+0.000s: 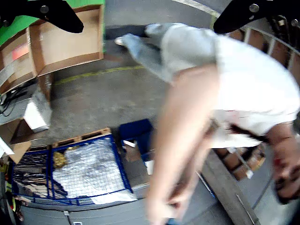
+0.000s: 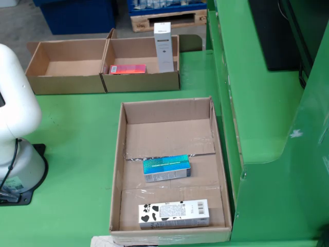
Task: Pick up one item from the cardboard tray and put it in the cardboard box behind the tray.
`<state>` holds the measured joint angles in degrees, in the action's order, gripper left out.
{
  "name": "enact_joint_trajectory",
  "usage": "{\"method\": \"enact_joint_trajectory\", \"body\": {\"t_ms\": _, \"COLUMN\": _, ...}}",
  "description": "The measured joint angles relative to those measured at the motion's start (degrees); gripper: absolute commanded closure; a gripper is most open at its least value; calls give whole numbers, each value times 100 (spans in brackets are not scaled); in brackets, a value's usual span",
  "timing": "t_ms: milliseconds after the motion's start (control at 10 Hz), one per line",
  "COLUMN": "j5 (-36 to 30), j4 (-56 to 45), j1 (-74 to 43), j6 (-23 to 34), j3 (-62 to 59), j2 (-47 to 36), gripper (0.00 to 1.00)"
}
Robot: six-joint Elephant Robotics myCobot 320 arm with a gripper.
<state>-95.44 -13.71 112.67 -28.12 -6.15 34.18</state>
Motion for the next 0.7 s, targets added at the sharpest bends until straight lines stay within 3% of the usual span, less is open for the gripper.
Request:
{"method": "enact_joint_trajectory", "body": {"t_ms": 200, "j5": -62, "j4": -553, "j1": 299, "j6": -545, "j3": -562, "j2": -571, "gripper": 0}}
{"method": "enact_joint_trajectory", "body": {"t_ms": 300, "j5": -308, "j4": -861, "j1": 114, "j6": -527, "j3": -562, "j2": -940, "gripper": 0}}
{"method": "enact_joint_trajectory", "body": {"t_ms": 500, "j5": -695, "j4": -1494, "j1": -466, "j6": -264, "j3": 71, "j2": -1555, "gripper": 0}}
{"method": "enact_joint_trajectory", "body": {"t_ms": 700, "j5": -1354, "j4": -2214, "j1": -1160, "j6": -905, "j3": 685, "j2": -2267, "gripper": 0}}
